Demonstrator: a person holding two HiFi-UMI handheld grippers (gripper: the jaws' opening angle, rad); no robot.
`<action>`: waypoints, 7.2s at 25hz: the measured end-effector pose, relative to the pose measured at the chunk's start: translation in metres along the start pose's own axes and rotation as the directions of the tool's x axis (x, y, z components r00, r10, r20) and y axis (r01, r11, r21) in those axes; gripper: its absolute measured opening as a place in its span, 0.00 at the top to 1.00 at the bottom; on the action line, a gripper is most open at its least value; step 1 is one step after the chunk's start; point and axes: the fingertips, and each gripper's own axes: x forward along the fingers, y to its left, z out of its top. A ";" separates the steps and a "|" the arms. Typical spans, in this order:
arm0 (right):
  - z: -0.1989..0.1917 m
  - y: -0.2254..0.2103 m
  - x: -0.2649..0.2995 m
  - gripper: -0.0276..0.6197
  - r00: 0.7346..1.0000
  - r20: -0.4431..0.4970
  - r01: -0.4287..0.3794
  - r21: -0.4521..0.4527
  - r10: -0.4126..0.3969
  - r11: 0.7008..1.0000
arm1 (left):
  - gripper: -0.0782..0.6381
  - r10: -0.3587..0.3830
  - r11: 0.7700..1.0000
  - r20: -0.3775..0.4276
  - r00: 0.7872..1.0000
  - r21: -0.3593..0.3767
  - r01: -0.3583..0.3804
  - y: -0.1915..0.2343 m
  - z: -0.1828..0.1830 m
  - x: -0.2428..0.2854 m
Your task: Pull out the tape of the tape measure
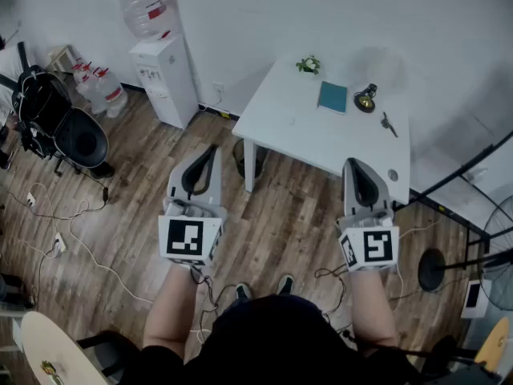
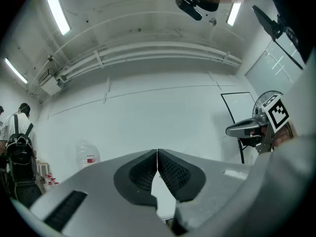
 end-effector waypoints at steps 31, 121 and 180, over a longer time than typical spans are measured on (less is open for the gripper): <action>-0.047 -0.148 -0.045 0.71 0.998 0.048 -0.049 0.187 0.041 0.981 | 0.58 0.111 0.993 -0.037 0.993 0.031 -0.110 -0.125 0.025 0.029; -0.307 -0.277 0.309 0.75 0.743 -0.475 0.578 0.099 -0.472 0.810 | 0.57 -0.768 0.371 -0.618 0.167 -0.217 0.903 -0.121 -0.512 0.505; -0.203 -0.308 0.332 0.80 0.906 -0.269 0.333 -0.028 -0.328 0.943 | 0.59 -0.715 0.594 -0.106 0.691 0.428 0.681 -0.176 -0.125 0.591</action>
